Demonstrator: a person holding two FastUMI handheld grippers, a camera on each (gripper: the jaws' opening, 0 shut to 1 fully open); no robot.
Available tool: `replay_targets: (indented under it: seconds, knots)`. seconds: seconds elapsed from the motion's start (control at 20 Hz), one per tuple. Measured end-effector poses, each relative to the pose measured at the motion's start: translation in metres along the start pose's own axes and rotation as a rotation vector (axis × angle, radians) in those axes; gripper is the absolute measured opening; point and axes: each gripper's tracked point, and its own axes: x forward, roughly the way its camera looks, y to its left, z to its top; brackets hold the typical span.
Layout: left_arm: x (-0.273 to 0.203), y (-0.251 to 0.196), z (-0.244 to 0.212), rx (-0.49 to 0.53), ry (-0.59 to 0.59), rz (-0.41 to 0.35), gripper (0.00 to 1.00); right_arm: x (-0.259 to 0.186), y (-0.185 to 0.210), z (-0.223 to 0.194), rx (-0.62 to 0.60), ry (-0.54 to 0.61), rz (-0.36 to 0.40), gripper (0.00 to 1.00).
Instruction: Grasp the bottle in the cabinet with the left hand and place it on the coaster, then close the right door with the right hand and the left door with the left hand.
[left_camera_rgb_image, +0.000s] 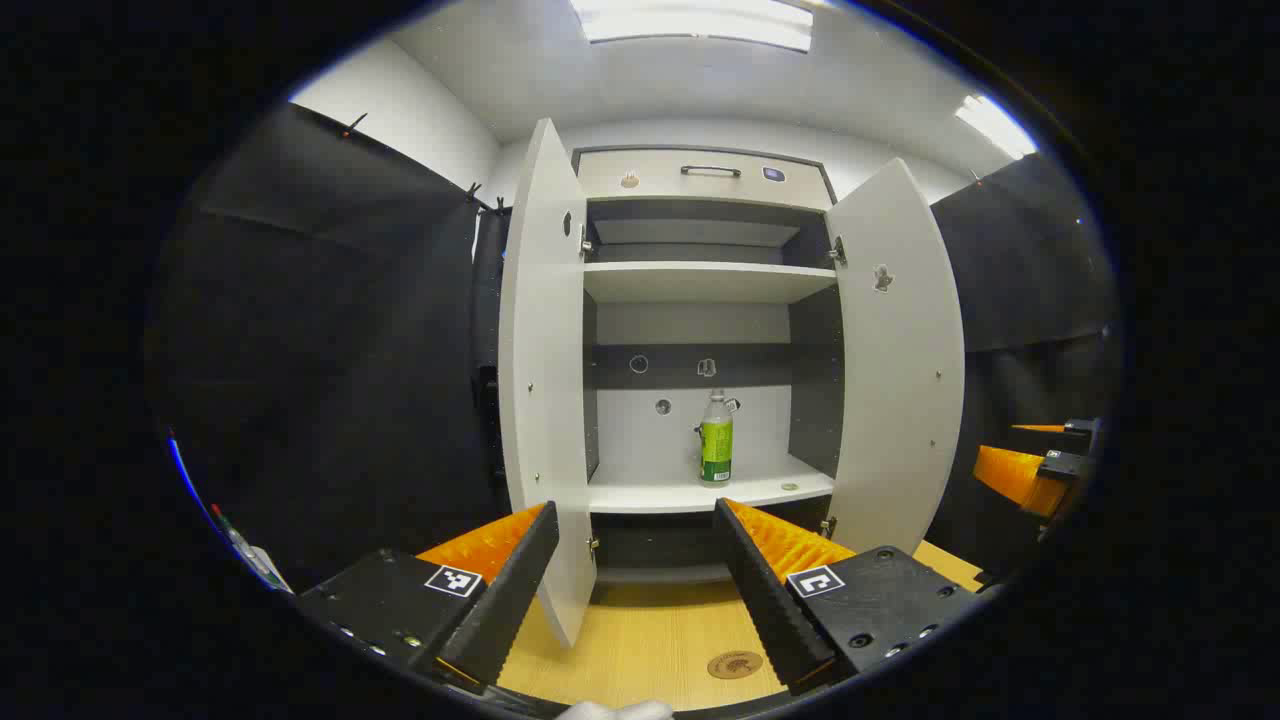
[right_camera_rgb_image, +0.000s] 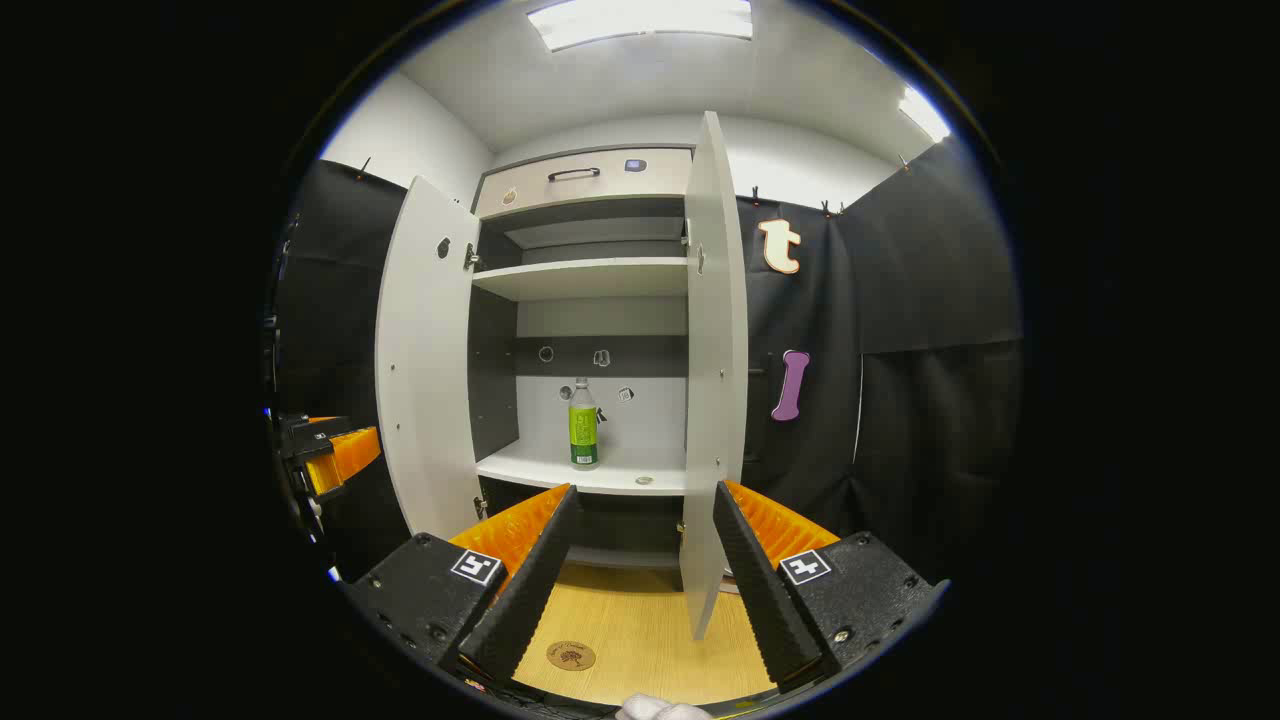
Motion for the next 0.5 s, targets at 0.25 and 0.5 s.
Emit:
replay_targets:
  seconds: [0.25, 0.5]
  knots:
    - [0.003, 0.009, -0.002, 0.001, -0.002, 0.011, 0.95, 0.000, 0.004, -0.001, 0.005, -0.004, -0.003, 0.83]
    - [0.008, 0.014, -0.003, 0.001, 0.001, 0.016, 0.95, 0.004, 0.007, 0.000, 0.003, -0.010, -0.004, 0.83]
